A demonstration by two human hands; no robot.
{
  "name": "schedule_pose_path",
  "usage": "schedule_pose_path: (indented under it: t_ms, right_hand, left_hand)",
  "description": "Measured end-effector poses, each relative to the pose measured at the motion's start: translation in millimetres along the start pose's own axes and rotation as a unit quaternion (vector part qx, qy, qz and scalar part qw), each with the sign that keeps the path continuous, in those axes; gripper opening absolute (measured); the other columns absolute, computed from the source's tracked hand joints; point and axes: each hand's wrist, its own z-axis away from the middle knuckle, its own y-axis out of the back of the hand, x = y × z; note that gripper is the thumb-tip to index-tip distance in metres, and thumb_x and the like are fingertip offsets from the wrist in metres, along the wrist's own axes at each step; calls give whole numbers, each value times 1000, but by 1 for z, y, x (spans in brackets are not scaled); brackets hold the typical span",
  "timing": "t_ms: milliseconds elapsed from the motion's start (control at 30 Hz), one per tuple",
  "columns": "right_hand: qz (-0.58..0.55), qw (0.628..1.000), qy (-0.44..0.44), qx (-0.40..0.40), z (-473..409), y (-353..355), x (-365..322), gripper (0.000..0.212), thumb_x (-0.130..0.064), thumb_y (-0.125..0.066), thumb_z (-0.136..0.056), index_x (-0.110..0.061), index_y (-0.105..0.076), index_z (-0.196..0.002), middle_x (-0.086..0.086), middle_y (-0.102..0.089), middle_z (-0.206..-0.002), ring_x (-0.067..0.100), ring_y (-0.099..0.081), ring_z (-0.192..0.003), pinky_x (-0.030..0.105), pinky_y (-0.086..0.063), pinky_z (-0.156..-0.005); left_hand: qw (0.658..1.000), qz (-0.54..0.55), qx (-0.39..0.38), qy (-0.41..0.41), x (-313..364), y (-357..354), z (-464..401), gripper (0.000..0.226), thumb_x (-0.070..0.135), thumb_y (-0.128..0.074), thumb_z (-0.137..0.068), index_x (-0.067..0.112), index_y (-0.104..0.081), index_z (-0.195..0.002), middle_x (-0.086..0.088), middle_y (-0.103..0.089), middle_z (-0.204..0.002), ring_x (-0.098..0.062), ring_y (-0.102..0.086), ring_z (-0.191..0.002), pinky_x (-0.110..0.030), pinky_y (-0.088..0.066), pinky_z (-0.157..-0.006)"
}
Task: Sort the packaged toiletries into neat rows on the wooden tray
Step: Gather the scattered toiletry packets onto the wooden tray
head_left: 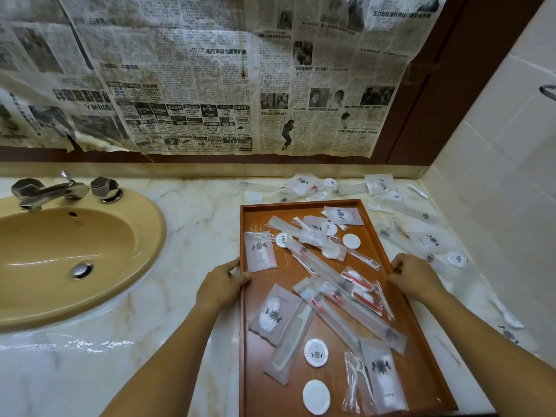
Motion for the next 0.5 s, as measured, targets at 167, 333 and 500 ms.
schedule_pose_path:
  t_ms: [167,333,500]
  right_hand:
    - [-3,1000,-11,-13,-2,1,1,11,-13,-72,-78,-17,-62,-81,0,-64,-75,16,-61,-70,36,-56,-69]
    - [-11,1000,-11,-15,-2,0,1,12,-10,-73,-80,-14,-63,-84,3,-65,-79,17,-61,-71,33,-52,-68]
    - [-19,1000,-16,-18,-1,-1,-1,14,-11,-75,-80,-15,-62,-83,2,-64,-79,18,-61,-74,33,-53,-72]
  left_hand:
    - [1000,-12,-13,7,-4,2,-9,60,69,-50,-85,49,-43,-142,4,-71,-102,-17,-67,-89,-41,-57,-84]
    - [1000,-11,-23,15,0,6,-10,55,61,-51,-90,47,-43,-142,6,-71,-80,-14,-68,-74,-41,-57,-84]
    - [999,-4,-20,25,2,7,-12,51,58,-50,-92,48,-43,-142,6,-72,-79,-11,-70,-63,-39,-57,-84]
